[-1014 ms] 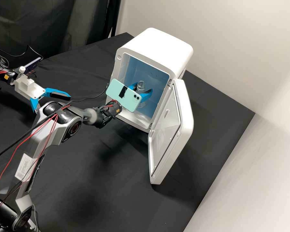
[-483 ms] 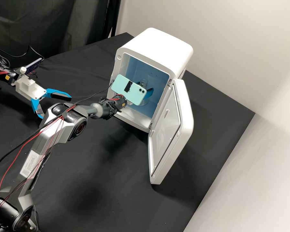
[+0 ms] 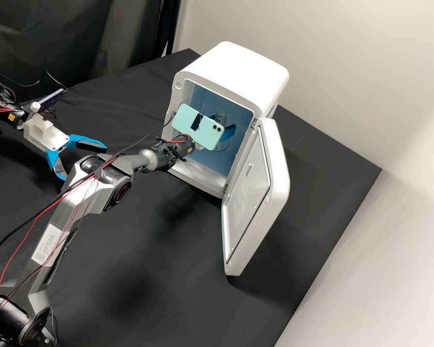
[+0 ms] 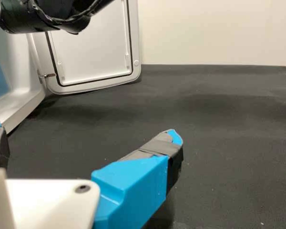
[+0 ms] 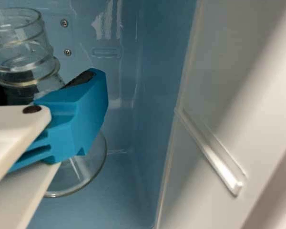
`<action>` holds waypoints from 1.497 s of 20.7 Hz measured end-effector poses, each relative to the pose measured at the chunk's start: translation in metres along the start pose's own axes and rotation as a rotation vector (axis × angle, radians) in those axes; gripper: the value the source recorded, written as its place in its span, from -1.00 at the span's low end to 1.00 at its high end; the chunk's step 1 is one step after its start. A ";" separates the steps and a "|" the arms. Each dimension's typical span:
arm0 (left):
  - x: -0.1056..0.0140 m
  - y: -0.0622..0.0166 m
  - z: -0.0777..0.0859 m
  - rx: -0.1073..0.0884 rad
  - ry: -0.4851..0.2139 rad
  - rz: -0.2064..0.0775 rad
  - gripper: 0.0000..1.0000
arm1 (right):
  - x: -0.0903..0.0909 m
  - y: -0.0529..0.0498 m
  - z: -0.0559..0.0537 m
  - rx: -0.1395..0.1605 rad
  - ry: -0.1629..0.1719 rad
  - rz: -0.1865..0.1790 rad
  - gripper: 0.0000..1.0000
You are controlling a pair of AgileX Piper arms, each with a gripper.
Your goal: Place the flask in the incubator
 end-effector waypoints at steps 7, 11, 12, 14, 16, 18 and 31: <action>0.003 -0.0023 -0.002 0.002 0.001 -0.010 1.00 | 0.008 -0.012 0.008 -0.014 -0.042 -0.046 -1.00; 0.003 -0.0021 -0.002 0.002 0.001 -0.009 1.00 | 0.008 -0.011 0.007 -0.020 -0.044 -0.044 -1.00; 0.003 -0.0021 -0.002 0.002 0.001 -0.009 1.00 | 0.008 -0.012 0.007 -0.020 -0.043 -0.045 -1.00; 0.003 -0.0020 -0.002 0.002 0.003 -0.008 1.00 | 0.008 -0.013 0.007 -0.021 -0.043 -0.047 -1.00; 0.003 -0.0019 -0.003 -0.001 0.009 -0.006 1.00 | 0.008 -0.016 0.005 -0.022 -0.040 -0.052 -1.00; 0.003 -0.0017 -0.003 -0.002 0.012 -0.005 1.00 | 0.008 -0.024 0.007 -0.006 -0.050 -0.063 -1.00; 0.006 0.0006 -0.003 -0.002 0.015 0.007 1.00 | 0.006 -0.042 0.019 0.009 -0.088 -0.096 -1.00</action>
